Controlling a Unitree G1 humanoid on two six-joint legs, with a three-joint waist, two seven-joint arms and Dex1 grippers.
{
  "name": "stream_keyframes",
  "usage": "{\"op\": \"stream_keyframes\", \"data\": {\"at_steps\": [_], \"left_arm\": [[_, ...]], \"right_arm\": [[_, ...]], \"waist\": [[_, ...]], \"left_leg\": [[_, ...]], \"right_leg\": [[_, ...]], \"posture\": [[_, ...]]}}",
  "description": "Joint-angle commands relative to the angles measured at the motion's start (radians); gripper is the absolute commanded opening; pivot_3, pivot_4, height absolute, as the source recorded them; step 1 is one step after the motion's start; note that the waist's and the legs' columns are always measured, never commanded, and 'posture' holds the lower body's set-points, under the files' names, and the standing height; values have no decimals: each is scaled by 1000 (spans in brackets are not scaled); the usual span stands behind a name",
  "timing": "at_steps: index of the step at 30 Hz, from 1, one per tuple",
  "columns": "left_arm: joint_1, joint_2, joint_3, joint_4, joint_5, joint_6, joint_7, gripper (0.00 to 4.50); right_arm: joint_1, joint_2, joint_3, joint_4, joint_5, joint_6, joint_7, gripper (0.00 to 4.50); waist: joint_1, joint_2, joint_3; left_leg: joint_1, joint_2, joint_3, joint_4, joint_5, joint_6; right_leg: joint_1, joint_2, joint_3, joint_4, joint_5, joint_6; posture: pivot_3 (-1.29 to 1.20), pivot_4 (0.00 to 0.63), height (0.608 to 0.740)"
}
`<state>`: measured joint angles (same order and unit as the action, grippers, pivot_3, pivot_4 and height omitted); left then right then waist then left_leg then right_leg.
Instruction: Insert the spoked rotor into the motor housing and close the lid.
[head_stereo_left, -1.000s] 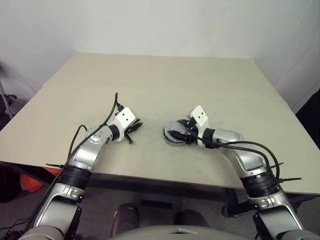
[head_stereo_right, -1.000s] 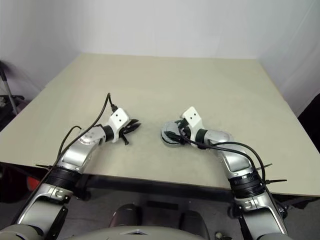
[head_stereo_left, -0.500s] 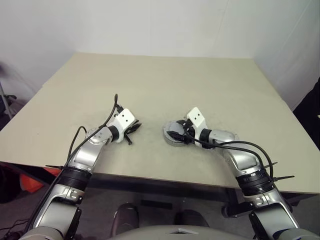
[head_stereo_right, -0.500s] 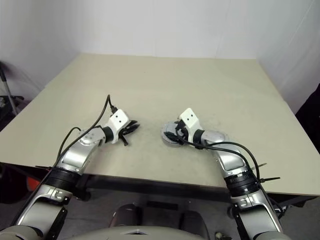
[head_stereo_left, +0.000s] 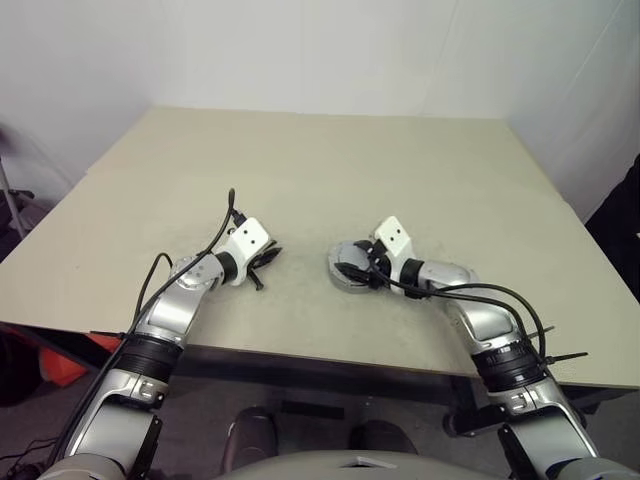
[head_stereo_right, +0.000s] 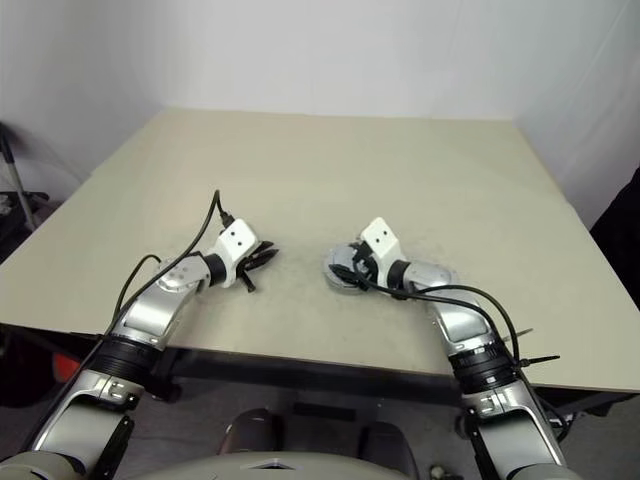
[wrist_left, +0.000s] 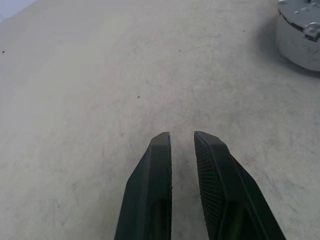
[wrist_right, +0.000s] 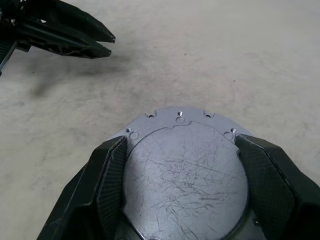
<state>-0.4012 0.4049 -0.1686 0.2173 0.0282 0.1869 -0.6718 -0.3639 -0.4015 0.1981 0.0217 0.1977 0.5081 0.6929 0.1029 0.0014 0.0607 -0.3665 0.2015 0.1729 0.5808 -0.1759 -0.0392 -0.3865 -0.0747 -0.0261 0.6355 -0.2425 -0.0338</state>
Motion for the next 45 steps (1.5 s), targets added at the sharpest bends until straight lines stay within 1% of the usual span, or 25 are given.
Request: {"op": "stream_keyframes", "data": {"at_steps": [1,5,10,15,20,25,30,38,41,45], "left_arm": [[-4,7,5,-40,4,-2,9,831],[-3,7,3,-40,5,-3,7,831],[-6,5,3,-39,10,-3,6,831],[-8,6,5,-33,14,-6,7,831],[-11,6,7,-26,14,-10,7,831],[-8,8,8,-30,15,-10,8,831],[-6,9,7,-32,18,-10,10,831],[-4,8,1,-29,24,-15,10,831],[-3,9,0,-30,25,-16,9,831],[-3,11,0,-28,26,-17,10,831]], "right_arm": [[21,-21,-25,3,19,39,21,3000],[11,-13,-43,-14,38,62,22,3000],[15,-19,-14,-12,9,45,26,3000],[22,-22,-18,-12,11,43,39,3000],[24,-57,24,13,-43,-6,61,3000],[24,-60,30,22,-46,-21,63,3000],[18,-50,3,4,-6,1,69,3000],[-5,-19,-78,-58,107,78,80,3000],[-7,-21,-74,-69,106,84,80,3000],[3,-25,-40,-55,64,59,73,3000]], "waist": [[1,0,0],[3,0,0],[3,0,0],[3,0,0],[4,0,0],[3,0,-1],[3,0,-1],[3,0,-1],[3,0,-1],[2,0,-1]], "left_leg": [[0,0,0,0,0,0],[-2,0,0,0,-1,1],[-2,0,0,-1,-1,2],[-2,0,0,-1,-1,2],[-2,0,0,-1,-1,2],[-2,0,0,-2,-2,4],[-2,0,0,-2,-3,5],[-2,0,-1,-2,-4,7],[-3,0,-1,-2,-4,7],[-3,0,-1,-2,-4,7]], "right_leg": [[0,0,0,0,0,0],[0,0,0,-2,0,0],[0,0,0,-3,0,0],[0,0,0,-3,0,0],[0,0,0,-5,0,0],[2,0,-1,-9,1,1],[3,0,-1,-11,1,1],[2,0,-1,-11,1,1],[2,0,-1,-11,1,1],[2,0,-1,-11,1,1]], "posture": [[0,0,740],[0,0,740],[0,0,740],[0,0,740],[0,0,740],[0,0,740],[0,0,740],[0,0,740],[0,0,740],[0,0,740]]}}
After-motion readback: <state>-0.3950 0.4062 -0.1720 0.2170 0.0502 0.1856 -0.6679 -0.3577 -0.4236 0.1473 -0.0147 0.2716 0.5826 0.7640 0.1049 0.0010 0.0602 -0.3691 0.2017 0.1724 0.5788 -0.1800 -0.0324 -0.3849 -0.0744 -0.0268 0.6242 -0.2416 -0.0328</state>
